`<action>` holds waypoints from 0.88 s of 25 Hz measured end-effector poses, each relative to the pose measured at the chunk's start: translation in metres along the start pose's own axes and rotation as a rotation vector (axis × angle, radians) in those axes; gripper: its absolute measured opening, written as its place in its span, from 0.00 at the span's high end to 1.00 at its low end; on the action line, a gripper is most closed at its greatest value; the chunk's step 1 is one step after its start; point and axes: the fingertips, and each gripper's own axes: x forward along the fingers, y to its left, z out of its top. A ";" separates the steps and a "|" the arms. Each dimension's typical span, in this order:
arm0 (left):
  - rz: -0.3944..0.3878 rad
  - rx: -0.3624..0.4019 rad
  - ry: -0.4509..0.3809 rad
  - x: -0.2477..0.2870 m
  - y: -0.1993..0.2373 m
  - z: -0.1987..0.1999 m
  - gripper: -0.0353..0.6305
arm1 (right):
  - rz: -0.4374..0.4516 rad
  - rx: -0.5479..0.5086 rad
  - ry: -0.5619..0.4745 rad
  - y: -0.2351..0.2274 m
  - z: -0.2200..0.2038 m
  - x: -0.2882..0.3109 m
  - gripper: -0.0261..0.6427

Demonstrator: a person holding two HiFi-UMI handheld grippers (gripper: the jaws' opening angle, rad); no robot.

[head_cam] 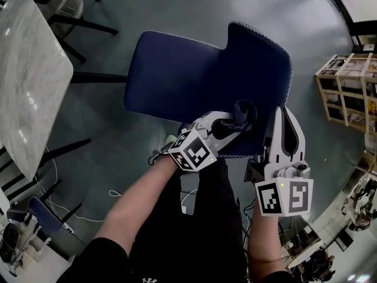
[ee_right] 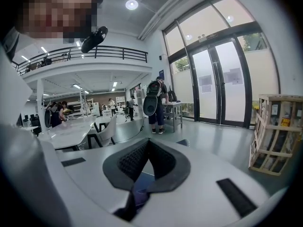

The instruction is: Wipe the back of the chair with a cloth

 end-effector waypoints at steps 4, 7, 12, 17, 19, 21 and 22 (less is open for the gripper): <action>-0.043 0.004 0.016 -0.011 -0.018 -0.004 0.84 | 0.010 0.000 0.008 0.007 -0.001 -0.003 0.94; -0.064 0.004 0.025 -0.020 -0.027 -0.007 0.84 | 0.017 -0.001 0.012 0.012 -0.001 -0.003 0.94; -0.086 -0.003 0.038 -0.031 -0.035 -0.011 0.84 | 0.026 0.004 0.019 0.021 -0.002 -0.001 0.94; -0.072 -0.034 0.023 -0.034 -0.028 -0.006 0.84 | 0.045 0.003 0.019 0.023 0.003 0.003 0.94; -0.044 -0.042 0.010 -0.035 -0.012 -0.004 0.84 | 0.074 0.017 -0.002 0.025 0.007 0.008 0.94; 0.000 -0.048 -0.003 -0.035 0.011 -0.001 0.84 | 0.125 0.039 -0.027 0.032 0.012 0.016 0.94; 0.026 -0.049 -0.008 -0.035 0.025 0.001 0.84 | 0.142 0.041 -0.030 0.034 0.014 0.020 0.94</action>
